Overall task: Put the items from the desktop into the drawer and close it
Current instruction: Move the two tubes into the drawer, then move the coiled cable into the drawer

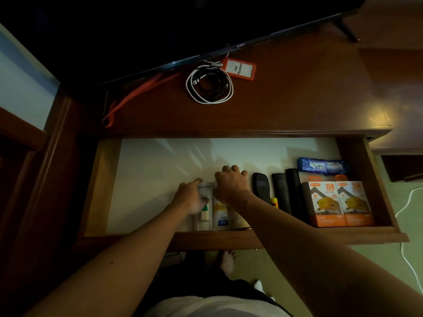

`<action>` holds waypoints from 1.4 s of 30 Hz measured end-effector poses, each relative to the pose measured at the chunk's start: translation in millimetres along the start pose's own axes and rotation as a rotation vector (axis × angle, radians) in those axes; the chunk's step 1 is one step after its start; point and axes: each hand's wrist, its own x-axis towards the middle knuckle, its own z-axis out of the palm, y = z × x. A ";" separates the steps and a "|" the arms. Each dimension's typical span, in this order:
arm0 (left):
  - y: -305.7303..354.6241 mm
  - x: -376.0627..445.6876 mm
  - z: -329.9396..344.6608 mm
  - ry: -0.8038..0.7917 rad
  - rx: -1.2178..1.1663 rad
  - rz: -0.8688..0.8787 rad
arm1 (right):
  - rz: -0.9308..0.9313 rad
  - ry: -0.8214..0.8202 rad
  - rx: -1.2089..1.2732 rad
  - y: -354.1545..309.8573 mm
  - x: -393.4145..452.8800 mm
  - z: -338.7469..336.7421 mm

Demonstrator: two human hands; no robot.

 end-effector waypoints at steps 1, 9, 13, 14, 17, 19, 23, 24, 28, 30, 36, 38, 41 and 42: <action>-0.7 -0.5 -0.1 -0.007 0.001 -0.002 | 0.002 0.004 -0.005 0.5 -1.1 0.3; 4.7 -6.4 -9.0 -0.062 0.012 -0.015 | 0.023 -0.045 -0.018 4.0 -2.7 -1.7; 16.0 -14.0 -34.1 0.063 0.122 0.043 | 0.050 0.079 0.140 2.4 -2.5 -14.4; 20.0 -15.0 -43.6 0.125 0.136 0.060 | 0.055 0.144 0.206 0.9 0.0 -21.0; 33.2 -12.2 -73.6 0.351 0.147 0.149 | 0.064 0.340 0.374 -5.4 13.3 -48.5; 41.2 -6.2 -94.9 0.519 0.141 0.251 | 0.060 0.462 0.435 -8.7 26.0 -68.1; 48.9 15.3 -133.2 0.766 0.206 0.410 | 0.061 0.568 0.489 -9.4 50.0 -97.9; 49.3 23.7 -140.4 0.777 0.244 0.399 | 0.072 0.577 0.492 -8.4 56.2 -102.8; 43.8 62.1 -158.5 0.634 0.388 0.269 | 0.141 0.590 0.524 -0.9 82.5 -117.6; 39.4 76.7 -160.6 0.563 0.432 0.245 | 0.192 0.603 0.571 3.8 95.1 -124.9; 38.2 88.2 -156.5 0.556 0.494 0.218 | 0.297 0.605 0.567 15.5 130.0 -149.9; 38.3 87.9 -156.9 0.557 0.482 0.227 | 0.347 0.556 0.509 15.4 140.9 -161.2; 39.1 87.0 -158.0 0.578 0.475 0.236 | 0.394 0.466 0.470 14.5 157.7 -176.6; 39.2 86.6 -157.6 0.577 0.474 0.237 | 0.402 0.428 0.461 14.4 162.5 -179.2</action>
